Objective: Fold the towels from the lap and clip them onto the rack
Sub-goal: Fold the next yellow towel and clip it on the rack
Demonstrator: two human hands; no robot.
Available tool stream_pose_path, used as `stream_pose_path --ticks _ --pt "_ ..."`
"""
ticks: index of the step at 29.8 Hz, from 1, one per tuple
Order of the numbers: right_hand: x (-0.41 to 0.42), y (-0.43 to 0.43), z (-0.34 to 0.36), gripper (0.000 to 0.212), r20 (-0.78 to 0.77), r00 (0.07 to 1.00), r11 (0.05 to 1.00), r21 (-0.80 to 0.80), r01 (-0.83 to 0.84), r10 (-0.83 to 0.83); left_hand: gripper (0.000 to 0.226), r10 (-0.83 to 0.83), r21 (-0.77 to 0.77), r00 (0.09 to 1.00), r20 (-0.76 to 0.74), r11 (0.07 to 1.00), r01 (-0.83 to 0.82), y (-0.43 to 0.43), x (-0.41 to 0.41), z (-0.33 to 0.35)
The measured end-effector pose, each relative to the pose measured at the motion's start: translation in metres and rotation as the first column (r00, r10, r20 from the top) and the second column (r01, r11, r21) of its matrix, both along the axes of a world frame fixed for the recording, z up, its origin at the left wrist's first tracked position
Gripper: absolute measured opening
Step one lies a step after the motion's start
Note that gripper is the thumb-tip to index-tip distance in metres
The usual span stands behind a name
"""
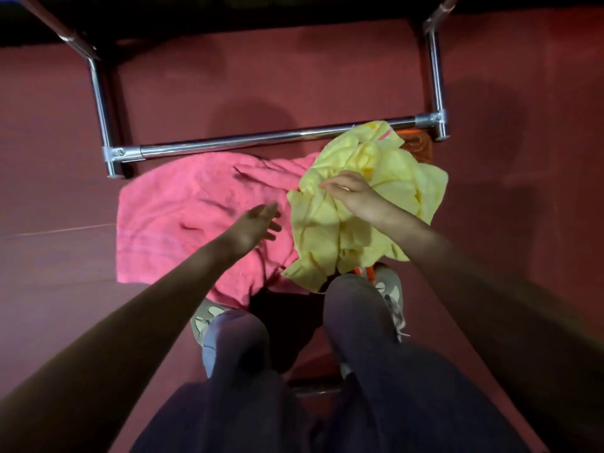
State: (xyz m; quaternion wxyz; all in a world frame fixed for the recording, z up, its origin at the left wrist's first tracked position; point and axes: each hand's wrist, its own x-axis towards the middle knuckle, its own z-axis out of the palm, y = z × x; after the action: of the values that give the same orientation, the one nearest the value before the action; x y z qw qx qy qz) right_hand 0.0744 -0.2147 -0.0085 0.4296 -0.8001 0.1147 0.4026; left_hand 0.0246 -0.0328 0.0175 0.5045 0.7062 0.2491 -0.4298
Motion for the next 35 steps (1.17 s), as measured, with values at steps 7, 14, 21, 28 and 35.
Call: stream_pose_path --ticks 7,14,21,28,35 --pt "0.017 0.029 -0.042 0.034 -0.080 0.991 0.994 -0.020 -0.111 0.109 0.050 0.048 -0.037 0.999 -0.013 0.998 -0.048 -0.004 0.016 -0.014" --pt "0.003 0.031 -0.022 0.027 0.062 0.996 0.998 -0.014 0.066 -0.065 0.046 0.064 -0.056 0.997 0.039 0.997 -0.061 0.000 0.014 -0.010" --pt "0.004 0.038 0.095 0.025 0.129 0.969 0.917 0.368 0.151 -0.211 0.032 0.118 -0.221 0.946 0.303 0.974 -0.051 -0.014 0.024 0.056" --pt "0.019 0.036 0.228 0.025 0.129 0.957 0.834 0.529 0.156 -0.260 0.038 0.105 -0.218 0.757 0.645 0.975 0.050 -0.016 0.040 0.160" --pt "-0.001 0.022 0.324 0.024 0.381 0.908 0.819 0.568 -0.081 -0.175 0.022 0.111 -0.240 0.636 0.763 0.963 0.120 -0.013 0.023 0.264"
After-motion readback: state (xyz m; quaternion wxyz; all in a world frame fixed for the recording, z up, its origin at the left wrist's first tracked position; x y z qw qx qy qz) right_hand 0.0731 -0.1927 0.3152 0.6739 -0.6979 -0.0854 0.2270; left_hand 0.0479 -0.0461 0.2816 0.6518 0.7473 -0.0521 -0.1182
